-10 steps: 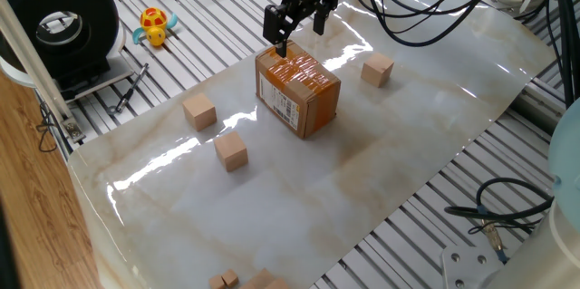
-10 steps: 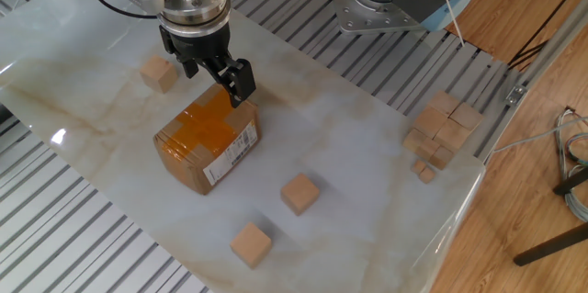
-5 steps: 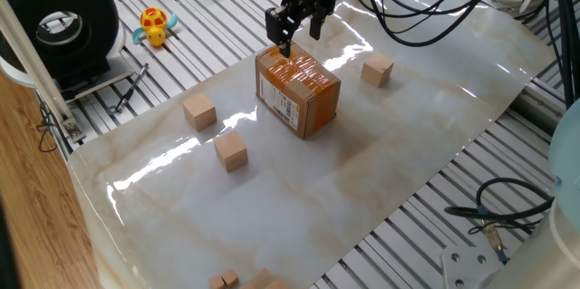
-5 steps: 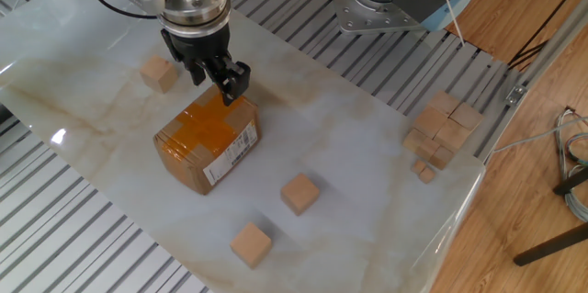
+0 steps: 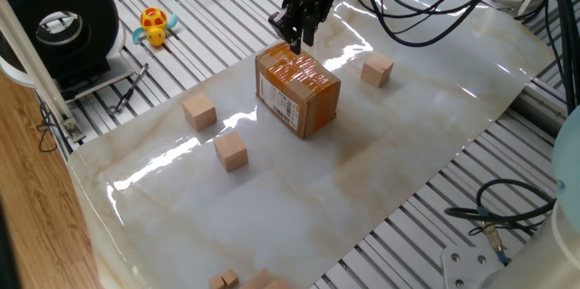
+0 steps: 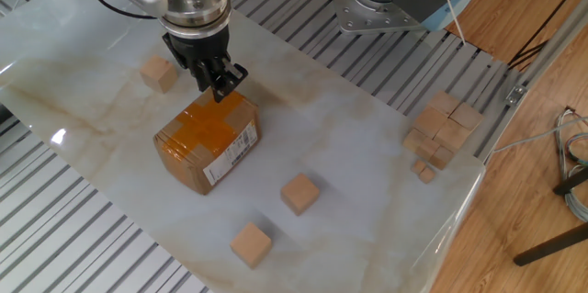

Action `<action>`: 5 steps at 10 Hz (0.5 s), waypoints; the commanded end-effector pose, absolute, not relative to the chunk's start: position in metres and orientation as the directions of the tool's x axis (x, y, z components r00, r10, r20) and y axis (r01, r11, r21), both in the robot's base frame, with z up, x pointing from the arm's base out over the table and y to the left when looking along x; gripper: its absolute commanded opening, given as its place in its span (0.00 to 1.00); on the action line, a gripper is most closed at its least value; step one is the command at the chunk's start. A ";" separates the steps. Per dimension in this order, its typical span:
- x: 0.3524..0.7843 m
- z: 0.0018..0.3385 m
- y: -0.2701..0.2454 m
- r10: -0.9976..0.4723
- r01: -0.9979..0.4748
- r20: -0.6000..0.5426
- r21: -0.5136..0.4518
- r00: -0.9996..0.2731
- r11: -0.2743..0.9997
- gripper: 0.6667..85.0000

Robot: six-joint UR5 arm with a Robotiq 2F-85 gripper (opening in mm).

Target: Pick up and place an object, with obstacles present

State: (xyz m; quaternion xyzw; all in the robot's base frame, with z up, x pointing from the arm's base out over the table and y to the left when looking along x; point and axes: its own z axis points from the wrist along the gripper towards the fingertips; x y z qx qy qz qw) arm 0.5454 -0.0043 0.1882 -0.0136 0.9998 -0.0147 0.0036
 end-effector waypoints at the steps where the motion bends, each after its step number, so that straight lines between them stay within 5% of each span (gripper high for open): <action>1: 0.546 0.189 -0.003 -0.044 -0.044 -0.009 -0.022 -0.999 0.999 0.40; 5: 0.543 0.187 -0.009 -0.084 -0.084 -0.009 -0.024 -0.996 0.996 0.42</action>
